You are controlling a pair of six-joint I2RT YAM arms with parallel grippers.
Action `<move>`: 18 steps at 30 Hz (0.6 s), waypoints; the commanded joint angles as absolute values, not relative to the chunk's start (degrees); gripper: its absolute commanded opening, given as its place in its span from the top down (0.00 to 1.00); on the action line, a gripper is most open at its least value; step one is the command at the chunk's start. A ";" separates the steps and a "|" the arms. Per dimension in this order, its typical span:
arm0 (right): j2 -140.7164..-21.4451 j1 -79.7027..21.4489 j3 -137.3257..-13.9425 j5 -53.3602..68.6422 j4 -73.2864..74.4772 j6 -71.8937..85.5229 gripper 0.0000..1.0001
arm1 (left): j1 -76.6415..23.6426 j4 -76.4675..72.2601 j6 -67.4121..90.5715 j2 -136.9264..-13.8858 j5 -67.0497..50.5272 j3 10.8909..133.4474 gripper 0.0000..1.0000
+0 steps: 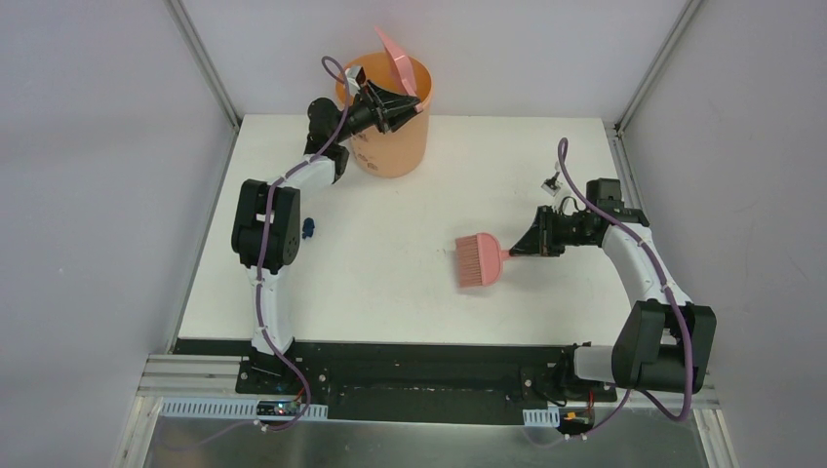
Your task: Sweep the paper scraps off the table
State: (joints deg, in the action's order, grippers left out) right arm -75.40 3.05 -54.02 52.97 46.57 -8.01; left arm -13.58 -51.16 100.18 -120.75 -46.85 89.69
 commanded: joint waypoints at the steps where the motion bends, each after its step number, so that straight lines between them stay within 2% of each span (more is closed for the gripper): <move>1: -73.91 3.60 -54.05 54.93 45.61 -9.37 1.00 | -14.06 -56.61 101.37 -120.35 -47.53 90.66 1.00; 11: -73.76 3.69 -54.05 55.09 45.57 -9.53 1.00 | -14.06 -52.02 96.04 -117.83 -50.59 90.75 1.00; 18: -73.99 3.69 -54.16 55.31 45.69 -9.67 1.00 | -14.19 -30.53 76.86 -109.12 -53.44 90.53 1.00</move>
